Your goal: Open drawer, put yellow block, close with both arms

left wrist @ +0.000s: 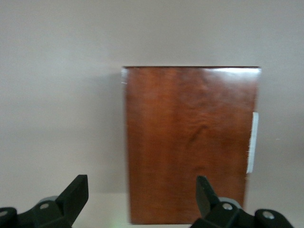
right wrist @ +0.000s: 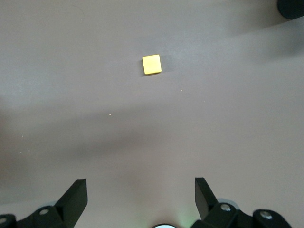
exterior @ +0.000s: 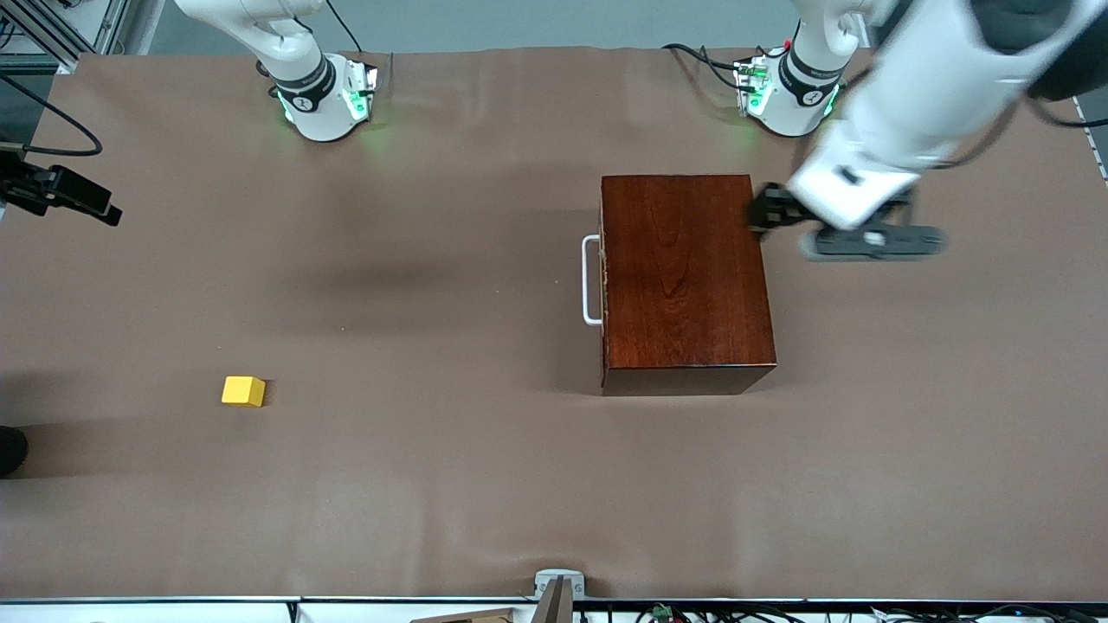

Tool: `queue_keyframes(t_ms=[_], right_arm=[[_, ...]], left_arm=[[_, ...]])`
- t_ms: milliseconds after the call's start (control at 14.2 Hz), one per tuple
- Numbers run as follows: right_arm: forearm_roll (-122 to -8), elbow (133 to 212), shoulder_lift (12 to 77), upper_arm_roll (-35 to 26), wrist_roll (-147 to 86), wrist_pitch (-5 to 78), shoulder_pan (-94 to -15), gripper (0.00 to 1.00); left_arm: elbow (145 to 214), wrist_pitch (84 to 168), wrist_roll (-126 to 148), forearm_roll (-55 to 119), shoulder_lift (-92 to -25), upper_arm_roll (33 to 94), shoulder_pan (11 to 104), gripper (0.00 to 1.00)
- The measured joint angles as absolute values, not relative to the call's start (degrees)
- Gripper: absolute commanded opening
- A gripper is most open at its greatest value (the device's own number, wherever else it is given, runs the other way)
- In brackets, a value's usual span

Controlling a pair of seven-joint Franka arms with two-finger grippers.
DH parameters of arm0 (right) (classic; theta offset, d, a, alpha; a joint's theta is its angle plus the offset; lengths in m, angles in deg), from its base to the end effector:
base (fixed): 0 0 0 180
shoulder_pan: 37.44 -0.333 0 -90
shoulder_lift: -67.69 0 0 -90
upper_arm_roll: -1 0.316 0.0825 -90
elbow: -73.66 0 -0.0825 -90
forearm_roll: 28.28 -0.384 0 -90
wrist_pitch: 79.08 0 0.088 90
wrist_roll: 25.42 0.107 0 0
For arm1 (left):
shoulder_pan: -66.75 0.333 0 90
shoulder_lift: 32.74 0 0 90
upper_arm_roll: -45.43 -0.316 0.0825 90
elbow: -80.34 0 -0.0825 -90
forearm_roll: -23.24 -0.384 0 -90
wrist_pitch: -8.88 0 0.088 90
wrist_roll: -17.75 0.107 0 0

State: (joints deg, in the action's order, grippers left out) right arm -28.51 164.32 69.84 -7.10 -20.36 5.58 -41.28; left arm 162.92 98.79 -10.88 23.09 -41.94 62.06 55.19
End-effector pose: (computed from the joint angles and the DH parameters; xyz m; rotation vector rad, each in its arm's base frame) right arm 0.5315 -0.0407 0.6315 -3.1207 0.2536 0.1059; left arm 0.5366 -0.2712 0.5962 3.1152 0.0165 -0.0676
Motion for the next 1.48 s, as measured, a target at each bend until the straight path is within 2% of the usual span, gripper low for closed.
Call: queue_keyframes(t_ms=[635,918,1129,1482], right_arm=[[-28.51,164.33,69.82,-7.1,-20.36,5.59,-41.28,1.0],[-28.51,164.33,69.82,-7.09,-20.36,5.59,-41.28,1.0],[-28.51,164.33,69.82,-7.09,-20.36,5.59,-41.28,1.0],[-28.51,164.33,69.8,-7.09,-20.36,5.72,-41.28,1.0]], left_arm=[[156.13,104.18,-31.36,18.19,-54.14,61.63,31.28,1.0],[154.38,106.62,-36.21,16.02,-61.41,57.71,22.11,1.0],[153.9,106.64,-36.14,15.25,-64.32,54.05,18.75,1.0],[153.84,106.64,-32.58,9.28,-68.41,53.65,17.58,1.0]])
